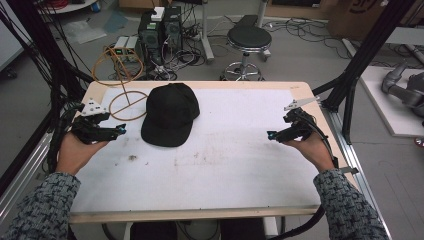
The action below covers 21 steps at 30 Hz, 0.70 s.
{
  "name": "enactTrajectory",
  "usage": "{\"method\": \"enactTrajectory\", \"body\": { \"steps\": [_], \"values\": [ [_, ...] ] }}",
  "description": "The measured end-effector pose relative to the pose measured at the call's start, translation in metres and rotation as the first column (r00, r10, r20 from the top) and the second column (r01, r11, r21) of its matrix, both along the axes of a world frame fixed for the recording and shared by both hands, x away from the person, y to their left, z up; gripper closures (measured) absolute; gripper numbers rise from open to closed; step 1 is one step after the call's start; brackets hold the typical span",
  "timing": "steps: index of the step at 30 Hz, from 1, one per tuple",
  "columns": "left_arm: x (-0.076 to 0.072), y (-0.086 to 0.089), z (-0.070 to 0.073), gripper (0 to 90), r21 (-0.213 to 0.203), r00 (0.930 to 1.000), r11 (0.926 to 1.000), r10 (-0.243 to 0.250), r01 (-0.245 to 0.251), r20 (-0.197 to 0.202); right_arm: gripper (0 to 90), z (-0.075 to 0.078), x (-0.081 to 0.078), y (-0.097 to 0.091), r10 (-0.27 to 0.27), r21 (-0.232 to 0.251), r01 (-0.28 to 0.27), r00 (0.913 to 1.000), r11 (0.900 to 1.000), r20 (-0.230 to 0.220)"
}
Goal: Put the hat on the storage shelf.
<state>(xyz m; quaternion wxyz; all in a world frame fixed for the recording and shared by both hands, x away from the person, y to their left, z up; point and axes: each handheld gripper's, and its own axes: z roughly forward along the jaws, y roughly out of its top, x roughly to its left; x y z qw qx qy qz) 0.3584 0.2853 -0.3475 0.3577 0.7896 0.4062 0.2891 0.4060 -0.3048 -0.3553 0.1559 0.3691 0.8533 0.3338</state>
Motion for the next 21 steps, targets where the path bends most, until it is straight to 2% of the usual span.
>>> {"method": "enactTrajectory", "body": {
  "steps": [4, 9, 16, 21],
  "values": [
    [0.000, 0.003, 0.001, 32.1, -0.016, 1.0000, 0.9998, 0.007, -0.007, 0.002, 6.1, 0.000, 0.001, 0.000, 0.004, -0.005, -0.004, 1.0000, 1.0000, 0.000],
    [0.002, -0.002, 0.004, 32.2, -0.039, 0.9999, 0.9992, -0.010, 0.010, 0.003, 6.1, 0.000, 0.001, 0.004, 0.008, -0.007, -0.008, 1.0000, 0.9999, 0.002],
    [0.012, -0.021, 0.013, 33.1, -0.062, 0.9985, 0.9967, -0.051, 0.052, 0.018, 6.1, 0.001, 0.002, 0.007, 0.013, -0.016, -0.013, 0.9999, 0.9998, 0.002],
    [0.022, -0.037, 0.017, 33.2, -0.057, 0.9963, 0.9948, -0.083, 0.084, 0.025, 6.1, 0.005, 0.001, 0.002, 0.006, -0.023, -0.006, 0.9999, 0.9997, 0.009]
  ]
}}
